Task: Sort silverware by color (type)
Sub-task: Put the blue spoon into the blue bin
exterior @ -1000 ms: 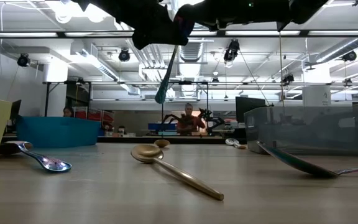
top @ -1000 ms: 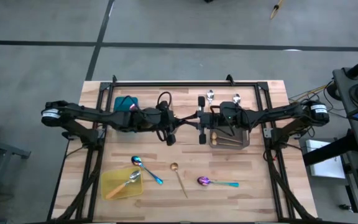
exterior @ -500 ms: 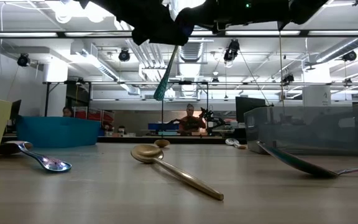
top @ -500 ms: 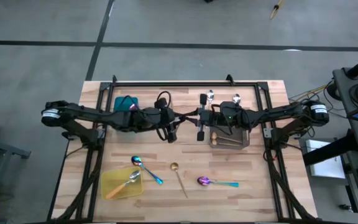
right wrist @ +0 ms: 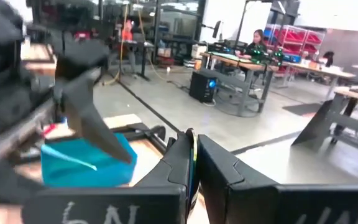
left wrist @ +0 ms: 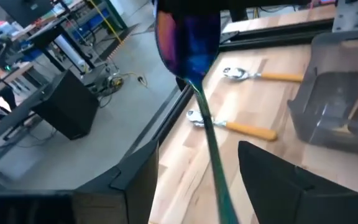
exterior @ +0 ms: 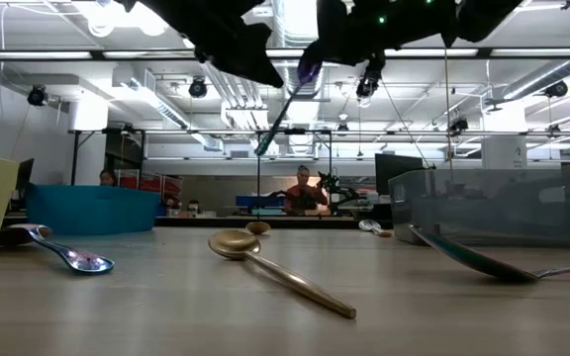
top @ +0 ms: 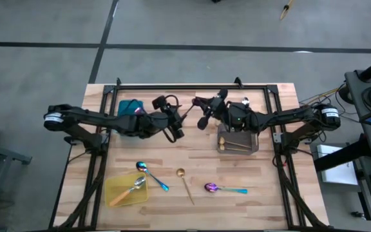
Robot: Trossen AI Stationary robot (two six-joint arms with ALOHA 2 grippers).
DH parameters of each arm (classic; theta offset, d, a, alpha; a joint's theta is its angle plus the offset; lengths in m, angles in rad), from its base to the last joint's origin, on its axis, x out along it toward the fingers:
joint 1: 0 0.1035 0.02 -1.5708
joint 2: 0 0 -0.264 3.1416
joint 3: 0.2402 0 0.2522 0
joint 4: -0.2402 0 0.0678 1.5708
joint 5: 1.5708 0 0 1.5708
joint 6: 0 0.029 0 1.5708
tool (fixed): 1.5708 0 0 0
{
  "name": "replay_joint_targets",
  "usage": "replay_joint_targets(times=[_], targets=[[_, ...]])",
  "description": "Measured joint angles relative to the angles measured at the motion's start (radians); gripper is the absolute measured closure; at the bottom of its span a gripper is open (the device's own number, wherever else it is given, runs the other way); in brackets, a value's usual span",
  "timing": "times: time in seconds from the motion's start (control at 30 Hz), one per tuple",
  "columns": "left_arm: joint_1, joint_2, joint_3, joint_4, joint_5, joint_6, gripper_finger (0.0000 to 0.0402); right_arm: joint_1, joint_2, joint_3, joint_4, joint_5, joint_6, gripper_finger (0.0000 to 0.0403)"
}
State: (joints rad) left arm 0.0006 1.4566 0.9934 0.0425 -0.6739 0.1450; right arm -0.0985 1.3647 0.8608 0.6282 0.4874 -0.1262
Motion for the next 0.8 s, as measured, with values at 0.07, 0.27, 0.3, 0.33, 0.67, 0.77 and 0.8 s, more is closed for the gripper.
replay_joint_targets(times=[0.07,0.27,0.3,0.33,0.67,0.77,0.8], targets=[[0.000,0.027,-0.002,0.046,0.000,-0.002,0.0201,0.000,0.000,-0.002,0.012,0.000,0.023,0.0391],[0.001,0.122,-0.002,0.251,-0.079,0.067,0.0206,0.000,0.000,-0.005,0.014,0.001,0.030,0.0391],[0.002,0.139,-0.002,0.281,-0.088,0.080,0.0207,0.000,0.000,-0.005,0.014,0.001,0.030,0.0391],[0.002,0.151,0.000,0.306,-0.089,0.090,0.0208,0.000,0.000,-0.005,0.014,0.001,0.030,0.0391],[0.002,0.210,0.022,0.335,-0.176,0.099,0.0266,0.000,0.000,-0.005,0.013,0.003,0.022,0.0391],[0.000,0.209,0.022,0.335,-0.176,0.085,0.0296,0.000,0.000,-0.005,0.014,0.003,0.021,0.0391],[0.000,0.208,0.022,0.335,-0.175,0.084,0.0307,0.000,0.000,-0.005,0.014,0.003,0.022,0.0391]])
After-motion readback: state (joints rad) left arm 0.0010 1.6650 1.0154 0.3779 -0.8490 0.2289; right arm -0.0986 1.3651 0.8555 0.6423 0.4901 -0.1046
